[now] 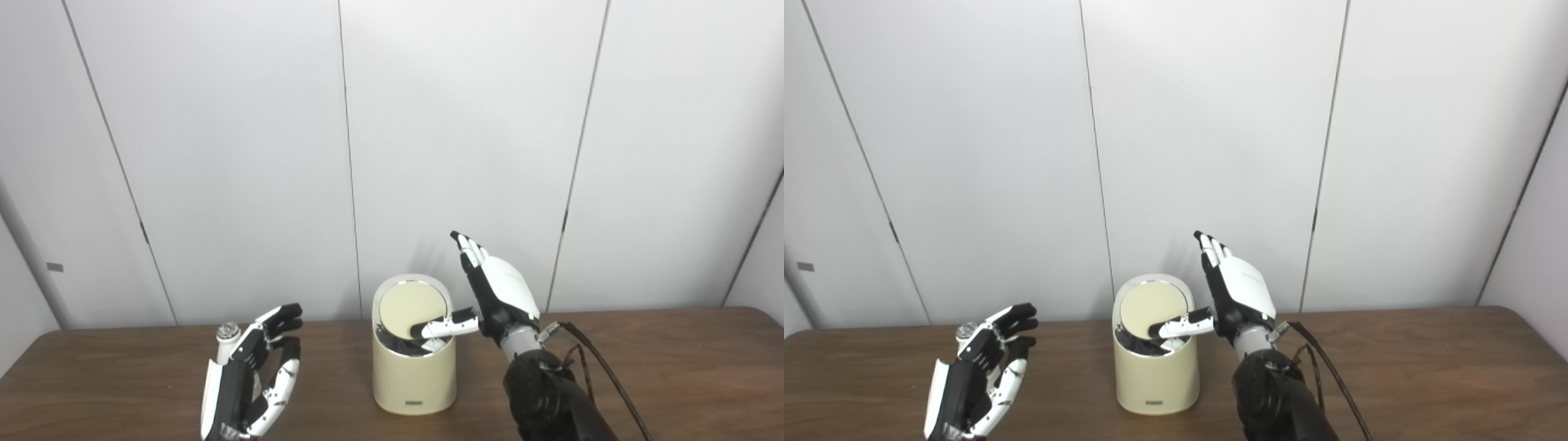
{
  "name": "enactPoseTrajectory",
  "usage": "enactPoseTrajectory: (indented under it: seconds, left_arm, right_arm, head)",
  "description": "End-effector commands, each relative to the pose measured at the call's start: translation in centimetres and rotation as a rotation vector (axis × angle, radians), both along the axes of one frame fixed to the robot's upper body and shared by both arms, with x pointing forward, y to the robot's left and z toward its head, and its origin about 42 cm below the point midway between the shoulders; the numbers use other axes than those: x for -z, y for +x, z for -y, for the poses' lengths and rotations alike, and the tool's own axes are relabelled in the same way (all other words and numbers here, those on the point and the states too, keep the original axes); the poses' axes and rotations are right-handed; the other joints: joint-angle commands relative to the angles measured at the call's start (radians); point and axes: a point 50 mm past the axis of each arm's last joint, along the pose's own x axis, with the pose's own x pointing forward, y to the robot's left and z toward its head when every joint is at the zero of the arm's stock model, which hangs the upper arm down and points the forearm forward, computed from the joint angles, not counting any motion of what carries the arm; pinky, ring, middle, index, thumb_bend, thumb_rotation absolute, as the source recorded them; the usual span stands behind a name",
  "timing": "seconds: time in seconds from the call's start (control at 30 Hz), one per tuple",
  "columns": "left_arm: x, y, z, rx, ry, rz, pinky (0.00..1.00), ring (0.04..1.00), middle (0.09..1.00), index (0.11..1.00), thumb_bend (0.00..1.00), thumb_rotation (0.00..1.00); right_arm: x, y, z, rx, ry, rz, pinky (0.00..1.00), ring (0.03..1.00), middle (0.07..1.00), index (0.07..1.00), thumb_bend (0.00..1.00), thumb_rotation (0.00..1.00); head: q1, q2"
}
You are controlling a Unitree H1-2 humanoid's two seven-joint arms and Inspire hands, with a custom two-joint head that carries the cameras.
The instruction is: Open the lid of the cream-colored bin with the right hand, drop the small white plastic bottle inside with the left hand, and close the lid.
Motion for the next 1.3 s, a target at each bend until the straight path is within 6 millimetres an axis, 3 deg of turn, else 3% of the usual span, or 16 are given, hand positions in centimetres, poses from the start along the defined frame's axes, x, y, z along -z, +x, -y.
enactPoseTrajectory:
  seconds: [0.0, 0.2, 0.8, 1.0, 1.27]
  left_arm:
    - [-1.9, 0.19, 0.22, 0.007, -0.005, 0.081, 0.66, 0.75, 0.778, 0.769, 0.25, 0.41]
    - [-1.88, 0.26, 0.29, 0.007, -0.009, 0.082, 0.66, 0.747, 0.777, 0.766, 0.25, 0.4]
    - [-1.95, 0.19, 0.22, 0.006, 0.003, 0.084, 0.66, 0.75, 0.781, 0.772, 0.25, 0.44]
    - [-1.86, 0.21, 0.21, 0.004, 0.003, 0.08, 0.66, 0.751, 0.78, 0.77, 0.25, 0.43]
    - [-1.94, 0.12, 0.23, 0.005, -0.001, 0.083, 0.66, 0.749, 0.779, 0.771, 0.24, 0.42]
  right_arm:
    - [-2.06, 0.63, -0.29, -0.01, -0.015, 0.049, 0.93, 1.0, 1.0, 0.988, 0.84, 0.35]
    - [-2.13, 0.76, -0.28, -0.012, -0.012, 0.047, 0.93, 1.0, 1.0, 0.984, 0.84, 0.36]
    - [-2.13, 0.79, -0.58, -0.011, -0.015, 0.04, 0.93, 1.0, 1.0, 0.988, 0.81, 0.57]
    - [-1.98, 0.68, -0.59, -0.013, -0.015, 0.031, 0.93, 1.0, 1.0, 0.992, 0.82, 0.55]
    - [-1.8, 0.58, -0.55, -0.016, -0.001, 0.033, 0.93, 1.0, 1.0, 0.99, 0.87, 0.42]
  head:
    - [0.001, 0.0]
    - [0.0, -0.001]
    - [0.001, 0.0]
    - [0.001, -0.004]
    - [0.002, -0.001]
